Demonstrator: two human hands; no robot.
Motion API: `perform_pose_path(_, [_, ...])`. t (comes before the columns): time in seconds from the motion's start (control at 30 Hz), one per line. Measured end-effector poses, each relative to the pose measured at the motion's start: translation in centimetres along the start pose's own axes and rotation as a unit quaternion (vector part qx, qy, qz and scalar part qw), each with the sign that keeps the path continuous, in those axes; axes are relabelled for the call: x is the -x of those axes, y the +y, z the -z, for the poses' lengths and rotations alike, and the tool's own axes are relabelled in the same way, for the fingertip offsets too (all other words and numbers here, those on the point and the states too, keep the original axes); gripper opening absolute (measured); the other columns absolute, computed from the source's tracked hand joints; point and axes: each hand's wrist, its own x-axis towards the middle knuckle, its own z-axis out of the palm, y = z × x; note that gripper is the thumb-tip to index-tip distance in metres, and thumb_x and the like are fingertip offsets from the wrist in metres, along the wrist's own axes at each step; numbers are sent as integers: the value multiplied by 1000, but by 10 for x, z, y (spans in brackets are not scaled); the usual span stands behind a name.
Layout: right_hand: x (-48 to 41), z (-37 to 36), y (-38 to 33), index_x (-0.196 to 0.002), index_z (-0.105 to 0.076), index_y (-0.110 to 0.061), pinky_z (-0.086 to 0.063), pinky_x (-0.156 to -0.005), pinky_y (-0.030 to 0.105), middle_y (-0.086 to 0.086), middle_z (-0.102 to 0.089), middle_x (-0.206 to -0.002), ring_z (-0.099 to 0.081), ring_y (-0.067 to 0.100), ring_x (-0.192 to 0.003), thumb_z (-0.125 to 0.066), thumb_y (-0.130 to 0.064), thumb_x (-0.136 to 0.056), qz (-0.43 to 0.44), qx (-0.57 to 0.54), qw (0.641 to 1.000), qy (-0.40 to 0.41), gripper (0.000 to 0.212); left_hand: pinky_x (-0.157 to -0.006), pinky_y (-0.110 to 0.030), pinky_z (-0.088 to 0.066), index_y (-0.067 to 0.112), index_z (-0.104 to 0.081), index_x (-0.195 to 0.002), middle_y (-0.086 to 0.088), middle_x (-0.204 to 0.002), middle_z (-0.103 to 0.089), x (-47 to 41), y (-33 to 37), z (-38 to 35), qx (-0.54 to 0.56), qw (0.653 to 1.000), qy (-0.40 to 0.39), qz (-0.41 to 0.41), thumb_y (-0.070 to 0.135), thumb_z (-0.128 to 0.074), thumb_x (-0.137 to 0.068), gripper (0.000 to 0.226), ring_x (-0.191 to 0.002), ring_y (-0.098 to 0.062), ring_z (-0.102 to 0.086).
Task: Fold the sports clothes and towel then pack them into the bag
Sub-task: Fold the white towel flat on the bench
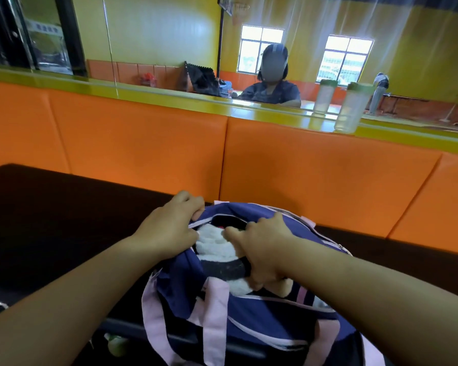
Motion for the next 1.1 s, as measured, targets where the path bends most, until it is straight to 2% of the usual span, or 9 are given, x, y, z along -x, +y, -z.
perform_pose_path(0.27, [-29,-6,-20,-124,-32,-12,-36,-81,48,11,-55,-112,-54,32,-97,-77,-44,-59,-56,-8,996,74,86,-71,-36,-47,27,-53,-73,13,-98,-45,0,-13,-1,23,1000,11,17,13,-58,-77,16,-81,-15,-52])
perform_pose_path(0.43, [-11,-32,-20,-136,-23,-11,-33,-95,50,13,-30,-140,-34,34,-121,-71,-50,-65,13,-87,987,133,94,-73,-39,-48,30,-55,-76,14,-99,-43,5,-27,-15,23,999,-15,19,17,-58,-77,13,-82,-16,-55])
perform_pose_path(0.53, [6,-44,-5,-140,-18,-22,-21,-111,50,8,-6,-154,-8,32,-139,-73,-54,-63,53,-154,975,153,100,-74,-38,-49,30,-56,-77,16,-100,-42,8,-28,-19,31,999,-7,11,17,-57,-78,13,-83,-15,-56])
perform_pose_path(0.63, [21,-67,8,-144,0,-43,-5,-115,52,1,16,-155,20,29,-142,-75,-50,-65,79,-189,971,124,109,-74,-33,-48,30,-58,-81,18,-104,-43,11,-27,-20,27,1000,3,8,19,-57,-80,11,-86,-12,-57])
perform_pose_path(0.7, [26,-78,14,-142,6,-54,-7,-116,51,-6,25,-153,26,27,-141,-74,-42,-69,92,-220,965,112,108,-72,-32,-48,30,-60,-85,19,-108,-45,14,-26,-20,8,1000,9,8,21,-57,-82,10,-84,-12,-57])
perform_pose_path(0.8, [22,-86,15,-141,-3,-59,-25,-115,40,-12,26,-152,7,24,-146,-75,-33,-72,111,-280,946,119,103,-74,-33,-47,29,-61,-92,18,-112,-47,15,-26,-22,-11,1000,15,8,22,-56,-83,13,-86,-12,-57])
perform_pose_path(0.9, [13,-86,12,-142,-21,-52,-31,-111,31,-10,8,-154,-20,27,-141,-76,-33,-71,96,-313,935,139,92,-78,-30,-46,26,-63,-94,17,-110,-49,14,-28,-24,14,1000,19,11,18,-57,-81,16,-93,-10,-56])
perform_pose_path(1.03, [4,-75,1,-141,-25,-39,-39,-97,27,-6,-12,-149,-42,24,-124,-72,-31,-72,75,-329,925,171,84,-83,-31,-47,23,-67,-88,15,-102,-55,12,-31,-24,46,998,33,3,13,-60,-77,16,-95,-8,-56])
perform_pose_path(1.1, [-3,-70,-8,-135,-21,-27,-43,-96,34,-1,-21,-145,-43,28,-122,-72,-31,-72,81,-307,926,207,82,-82,-34,-48,21,-68,-86,14,-98,-57,11,-31,-24,60,997,43,-4,17,-57,-73,18,-92,-10,-57])
